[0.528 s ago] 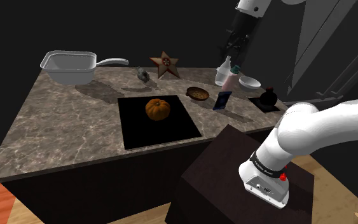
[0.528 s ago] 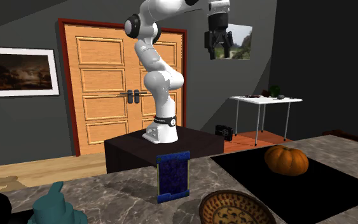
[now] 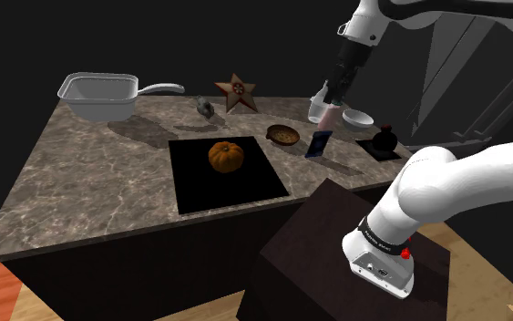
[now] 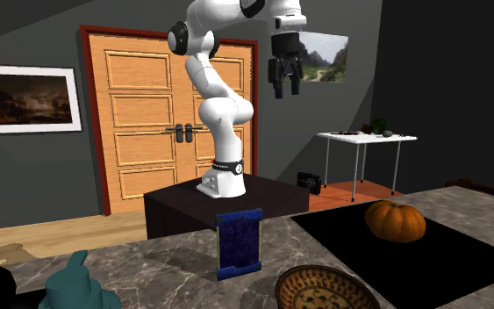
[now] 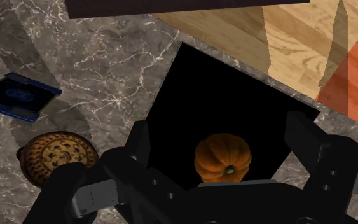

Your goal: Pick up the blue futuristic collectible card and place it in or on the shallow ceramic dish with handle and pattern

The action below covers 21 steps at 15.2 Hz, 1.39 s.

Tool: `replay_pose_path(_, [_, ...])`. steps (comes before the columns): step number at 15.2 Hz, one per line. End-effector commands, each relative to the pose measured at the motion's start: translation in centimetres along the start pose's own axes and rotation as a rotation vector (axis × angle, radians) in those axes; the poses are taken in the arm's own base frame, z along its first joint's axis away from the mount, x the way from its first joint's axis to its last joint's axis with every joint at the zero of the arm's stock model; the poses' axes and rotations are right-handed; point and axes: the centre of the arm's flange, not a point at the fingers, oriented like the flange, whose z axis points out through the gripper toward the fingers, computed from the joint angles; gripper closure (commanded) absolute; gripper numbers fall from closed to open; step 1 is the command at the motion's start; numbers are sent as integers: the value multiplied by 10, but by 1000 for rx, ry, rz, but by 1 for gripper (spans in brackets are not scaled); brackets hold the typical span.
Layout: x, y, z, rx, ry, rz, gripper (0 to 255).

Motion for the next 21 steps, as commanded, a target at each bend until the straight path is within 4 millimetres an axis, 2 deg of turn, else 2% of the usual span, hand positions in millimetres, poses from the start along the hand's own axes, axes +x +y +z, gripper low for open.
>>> replay_pose_path(1, [-3,26,10,9,-20,-73,0])
replay_pose_path(6, [-1,87,40,31,-69,-240,0])
replay_pose_path(11, [10,145,72,53,-119,-407,0])
replay_pose_path(21, [55,252,143,96,-217,-742,0])
